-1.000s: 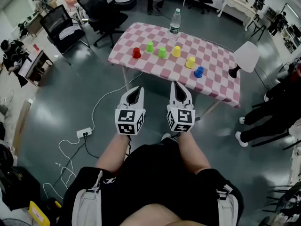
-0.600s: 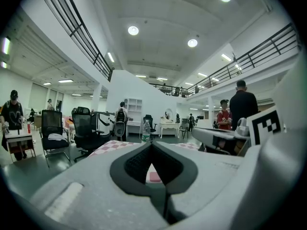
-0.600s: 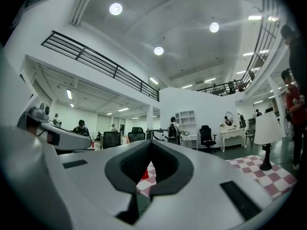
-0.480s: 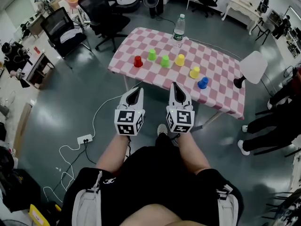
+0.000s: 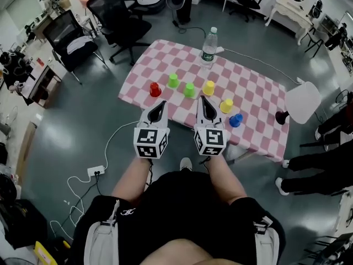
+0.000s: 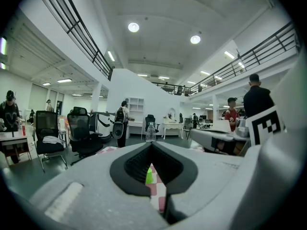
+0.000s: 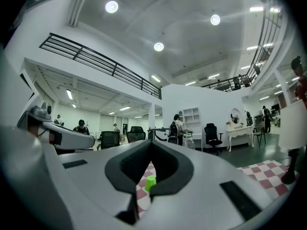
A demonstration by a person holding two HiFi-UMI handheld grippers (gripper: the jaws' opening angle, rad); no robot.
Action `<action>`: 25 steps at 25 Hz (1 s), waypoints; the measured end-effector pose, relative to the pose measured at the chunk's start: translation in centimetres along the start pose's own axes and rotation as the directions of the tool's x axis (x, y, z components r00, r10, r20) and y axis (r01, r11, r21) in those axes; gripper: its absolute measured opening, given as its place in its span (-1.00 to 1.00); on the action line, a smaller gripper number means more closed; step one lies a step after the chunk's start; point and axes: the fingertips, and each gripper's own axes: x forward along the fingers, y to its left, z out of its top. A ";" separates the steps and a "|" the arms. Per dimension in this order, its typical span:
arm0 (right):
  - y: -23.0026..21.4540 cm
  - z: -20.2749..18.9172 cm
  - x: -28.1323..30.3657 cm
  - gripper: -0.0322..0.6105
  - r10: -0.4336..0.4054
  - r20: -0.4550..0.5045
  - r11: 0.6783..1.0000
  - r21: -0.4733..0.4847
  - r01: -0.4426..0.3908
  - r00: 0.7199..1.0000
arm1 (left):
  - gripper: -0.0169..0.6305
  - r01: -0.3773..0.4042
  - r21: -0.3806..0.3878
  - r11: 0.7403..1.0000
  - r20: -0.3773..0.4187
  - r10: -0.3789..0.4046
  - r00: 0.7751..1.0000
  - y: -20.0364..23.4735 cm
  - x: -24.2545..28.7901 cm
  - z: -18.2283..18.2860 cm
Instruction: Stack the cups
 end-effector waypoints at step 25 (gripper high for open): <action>-5.8 -4.5 16.8 -0.89 0.065 -0.053 0.998 -0.009 -0.065 0.996 | -0.90 -0.040 0.017 0.999 -0.053 0.041 0.998 6.7 15.7 1.2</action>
